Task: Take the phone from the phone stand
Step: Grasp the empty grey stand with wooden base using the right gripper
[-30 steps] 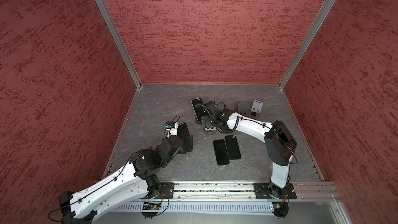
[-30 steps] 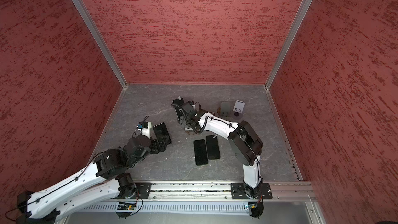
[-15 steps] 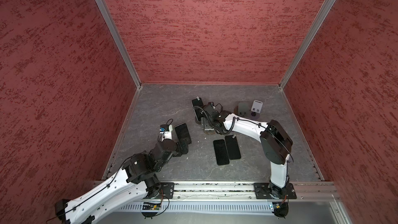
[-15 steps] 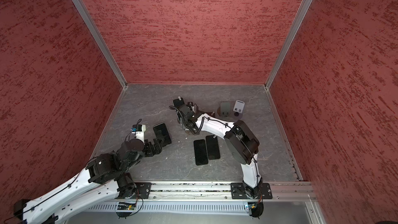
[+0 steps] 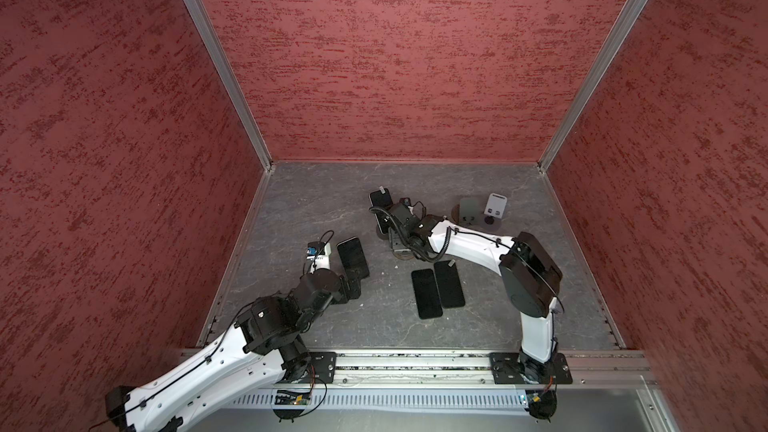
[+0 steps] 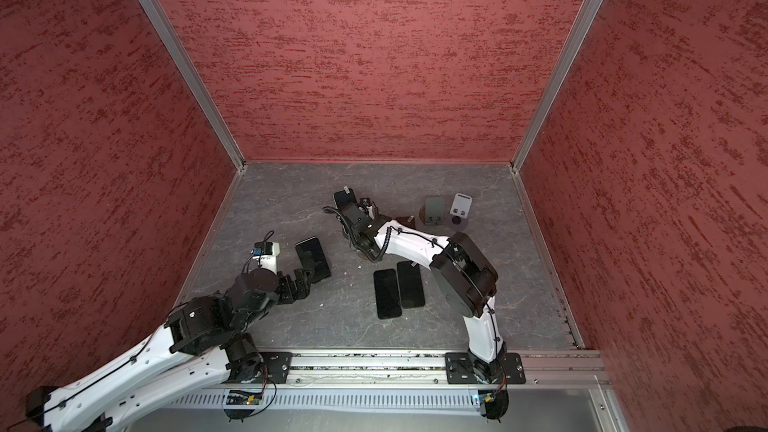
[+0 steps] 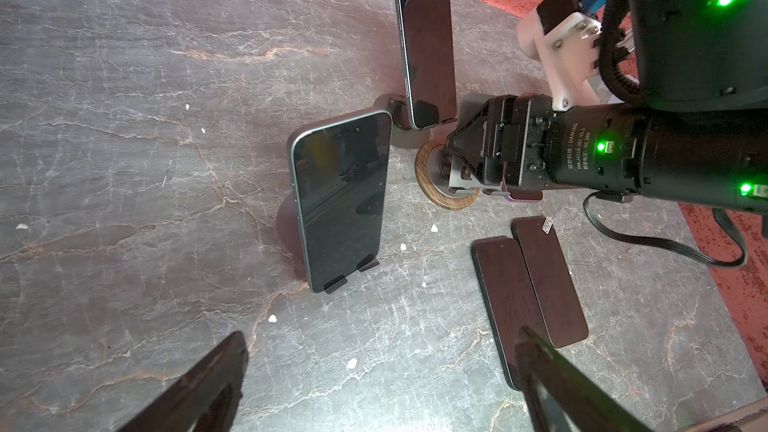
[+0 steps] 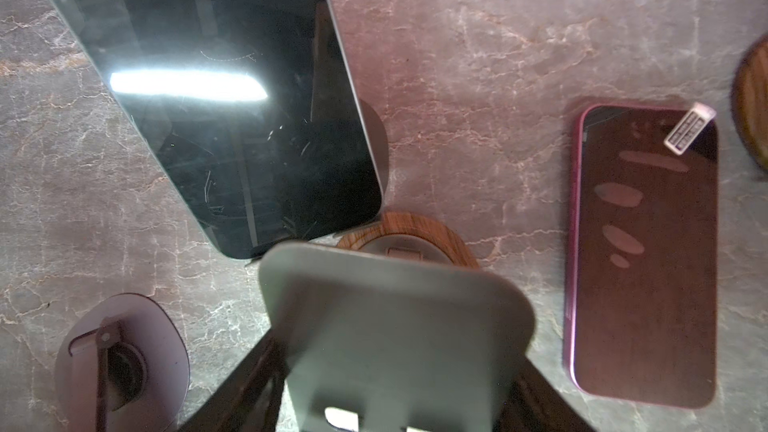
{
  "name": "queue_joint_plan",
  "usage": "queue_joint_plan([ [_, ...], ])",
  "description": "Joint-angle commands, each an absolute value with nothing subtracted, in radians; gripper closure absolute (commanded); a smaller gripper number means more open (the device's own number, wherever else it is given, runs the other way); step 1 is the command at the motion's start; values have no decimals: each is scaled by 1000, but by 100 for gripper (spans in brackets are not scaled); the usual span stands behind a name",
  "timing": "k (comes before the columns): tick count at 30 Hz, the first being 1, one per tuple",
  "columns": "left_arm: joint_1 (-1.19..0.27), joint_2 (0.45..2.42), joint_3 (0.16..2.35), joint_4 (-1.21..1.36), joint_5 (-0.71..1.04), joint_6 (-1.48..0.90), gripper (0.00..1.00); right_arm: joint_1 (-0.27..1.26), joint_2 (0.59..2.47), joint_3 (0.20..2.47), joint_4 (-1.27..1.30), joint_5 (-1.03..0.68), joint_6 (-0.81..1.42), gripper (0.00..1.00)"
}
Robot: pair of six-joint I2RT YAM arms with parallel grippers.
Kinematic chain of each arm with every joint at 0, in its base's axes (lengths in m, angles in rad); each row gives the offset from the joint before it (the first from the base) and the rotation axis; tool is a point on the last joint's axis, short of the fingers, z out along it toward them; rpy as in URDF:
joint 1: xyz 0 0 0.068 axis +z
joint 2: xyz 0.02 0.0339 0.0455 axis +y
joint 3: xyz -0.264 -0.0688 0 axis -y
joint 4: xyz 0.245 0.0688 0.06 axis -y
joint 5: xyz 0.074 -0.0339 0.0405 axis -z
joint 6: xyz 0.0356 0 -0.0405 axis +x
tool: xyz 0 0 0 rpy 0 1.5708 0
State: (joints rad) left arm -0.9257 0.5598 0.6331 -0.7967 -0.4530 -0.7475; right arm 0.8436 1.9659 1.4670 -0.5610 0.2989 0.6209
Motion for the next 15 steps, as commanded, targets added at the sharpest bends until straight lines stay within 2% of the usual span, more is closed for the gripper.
queue_joint_plan([
  [1,-920,554,637,-808,-467,-749,0,851,1948,1483,-562,300,620,44],
  [15,-919,587,652,-810,-462,-752,0,851,1838,1427,-510,245,586,44],
])
